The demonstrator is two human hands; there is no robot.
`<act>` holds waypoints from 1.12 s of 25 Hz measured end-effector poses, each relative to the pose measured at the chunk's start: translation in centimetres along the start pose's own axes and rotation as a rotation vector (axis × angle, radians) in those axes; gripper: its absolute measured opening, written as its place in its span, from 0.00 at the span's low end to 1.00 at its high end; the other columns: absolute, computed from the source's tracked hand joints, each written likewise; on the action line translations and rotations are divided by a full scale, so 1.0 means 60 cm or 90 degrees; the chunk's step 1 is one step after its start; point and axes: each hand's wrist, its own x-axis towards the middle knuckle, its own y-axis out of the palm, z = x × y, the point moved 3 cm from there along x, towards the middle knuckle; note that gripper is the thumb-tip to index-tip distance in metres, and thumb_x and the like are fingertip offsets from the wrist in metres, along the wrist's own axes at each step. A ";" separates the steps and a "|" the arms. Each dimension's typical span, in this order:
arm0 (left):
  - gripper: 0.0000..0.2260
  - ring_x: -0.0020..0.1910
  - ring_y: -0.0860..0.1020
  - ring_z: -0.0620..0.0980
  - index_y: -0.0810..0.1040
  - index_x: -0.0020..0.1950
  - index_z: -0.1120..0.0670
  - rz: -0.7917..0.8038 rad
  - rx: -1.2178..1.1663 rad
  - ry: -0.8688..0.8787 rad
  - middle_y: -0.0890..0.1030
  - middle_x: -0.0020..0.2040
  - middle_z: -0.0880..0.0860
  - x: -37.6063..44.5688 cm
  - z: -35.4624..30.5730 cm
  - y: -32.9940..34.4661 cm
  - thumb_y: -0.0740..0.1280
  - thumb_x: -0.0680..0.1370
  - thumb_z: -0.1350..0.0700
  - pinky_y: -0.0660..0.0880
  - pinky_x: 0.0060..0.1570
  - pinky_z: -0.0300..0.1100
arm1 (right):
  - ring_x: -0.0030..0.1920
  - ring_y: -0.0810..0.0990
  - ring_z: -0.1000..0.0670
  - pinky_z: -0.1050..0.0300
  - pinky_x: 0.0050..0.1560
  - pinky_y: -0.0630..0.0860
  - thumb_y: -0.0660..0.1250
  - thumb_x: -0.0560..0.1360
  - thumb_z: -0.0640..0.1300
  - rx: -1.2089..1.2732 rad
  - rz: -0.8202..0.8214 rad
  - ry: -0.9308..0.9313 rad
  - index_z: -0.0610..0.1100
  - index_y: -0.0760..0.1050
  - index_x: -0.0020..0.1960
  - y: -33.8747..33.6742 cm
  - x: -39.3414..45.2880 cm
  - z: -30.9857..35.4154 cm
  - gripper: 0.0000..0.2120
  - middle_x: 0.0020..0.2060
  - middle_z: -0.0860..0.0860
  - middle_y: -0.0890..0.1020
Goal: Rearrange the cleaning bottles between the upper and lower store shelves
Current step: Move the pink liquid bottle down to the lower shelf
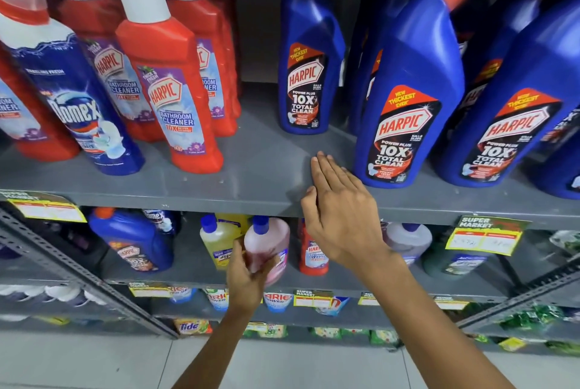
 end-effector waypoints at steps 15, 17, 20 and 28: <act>0.28 0.66 0.80 0.56 0.66 0.75 0.71 0.057 0.025 0.018 0.77 0.72 0.68 0.034 0.019 0.021 0.71 0.77 0.77 0.82 0.56 0.30 | 0.84 0.68 0.46 0.51 0.85 0.62 0.54 0.86 0.50 -0.009 -0.033 -0.003 0.38 0.66 0.82 0.002 -0.002 -0.002 0.28 0.83 0.43 0.70; 0.29 0.64 0.83 0.44 0.66 0.76 0.68 0.068 0.012 0.009 0.77 0.71 0.65 0.036 0.023 0.022 0.71 0.77 0.76 0.83 0.55 0.31 | 0.84 0.68 0.46 0.51 0.85 0.62 0.53 0.86 0.51 -0.009 -0.032 -0.007 0.38 0.66 0.82 0.003 -0.002 -0.002 0.29 0.83 0.43 0.70; 0.30 0.64 0.82 0.36 0.66 0.77 0.66 0.069 0.024 0.005 0.78 0.70 0.62 0.036 0.027 0.022 0.73 0.77 0.74 0.83 0.55 0.32 | 0.85 0.67 0.47 0.51 0.85 0.61 0.52 0.86 0.51 -0.011 -0.032 -0.009 0.39 0.65 0.83 0.005 -0.003 -0.004 0.28 0.83 0.43 0.69; 0.24 0.52 0.83 0.28 0.78 0.68 0.58 0.101 0.188 -0.031 0.86 0.58 0.49 0.008 0.028 -0.010 0.81 0.74 0.61 0.79 0.52 0.26 | 0.82 0.71 0.47 0.49 0.85 0.63 0.54 0.86 0.50 0.040 -0.106 -0.015 0.38 0.69 0.81 0.005 -0.008 -0.001 0.27 0.81 0.43 0.73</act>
